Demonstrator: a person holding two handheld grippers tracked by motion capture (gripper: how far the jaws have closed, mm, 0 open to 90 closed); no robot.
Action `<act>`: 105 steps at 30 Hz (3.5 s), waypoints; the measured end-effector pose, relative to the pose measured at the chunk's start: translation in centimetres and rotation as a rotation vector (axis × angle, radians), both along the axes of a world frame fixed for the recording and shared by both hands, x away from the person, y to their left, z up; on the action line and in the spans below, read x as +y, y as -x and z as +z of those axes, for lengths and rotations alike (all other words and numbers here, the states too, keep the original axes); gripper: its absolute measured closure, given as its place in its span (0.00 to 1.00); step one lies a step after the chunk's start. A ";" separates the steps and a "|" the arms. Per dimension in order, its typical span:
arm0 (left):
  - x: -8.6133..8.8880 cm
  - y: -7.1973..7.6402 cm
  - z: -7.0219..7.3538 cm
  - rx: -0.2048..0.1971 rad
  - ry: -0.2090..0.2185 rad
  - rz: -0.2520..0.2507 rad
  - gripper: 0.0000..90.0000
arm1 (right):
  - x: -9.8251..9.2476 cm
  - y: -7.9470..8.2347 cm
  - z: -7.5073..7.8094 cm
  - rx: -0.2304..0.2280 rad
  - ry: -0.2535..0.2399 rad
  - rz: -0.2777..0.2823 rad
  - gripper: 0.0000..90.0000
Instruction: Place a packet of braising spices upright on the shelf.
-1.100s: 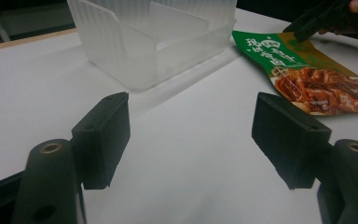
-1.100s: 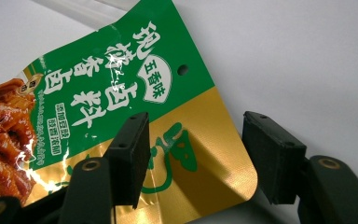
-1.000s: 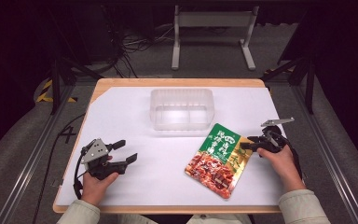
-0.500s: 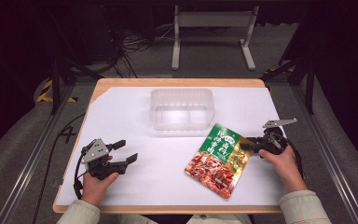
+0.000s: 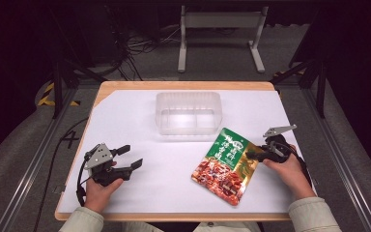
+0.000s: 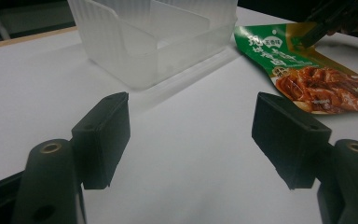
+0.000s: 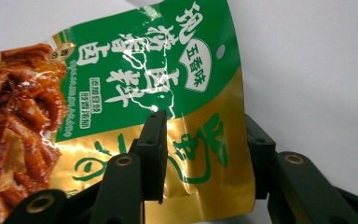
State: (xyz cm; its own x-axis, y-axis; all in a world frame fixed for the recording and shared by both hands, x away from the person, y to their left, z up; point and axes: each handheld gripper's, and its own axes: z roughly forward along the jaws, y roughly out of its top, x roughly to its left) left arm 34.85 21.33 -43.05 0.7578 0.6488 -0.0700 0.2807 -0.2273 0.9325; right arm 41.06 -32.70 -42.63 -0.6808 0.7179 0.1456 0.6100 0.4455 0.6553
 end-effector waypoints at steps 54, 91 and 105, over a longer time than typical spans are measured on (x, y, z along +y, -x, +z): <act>0.1 0.0 0.0 0.000 -0.001 0.020 0.32 | 0.2 2.8 7.2 -0.104 -0.143 0.084 1.00; 0.1 0.0 0.0 0.005 -0.013 0.039 0.32 | 2.2 5.8 15.9 -0.218 -0.289 0.184 1.00; 0.1 0.0 0.0 0.006 -0.009 0.040 0.32 | 2.1 4.3 17.7 -0.212 -0.359 0.186 1.00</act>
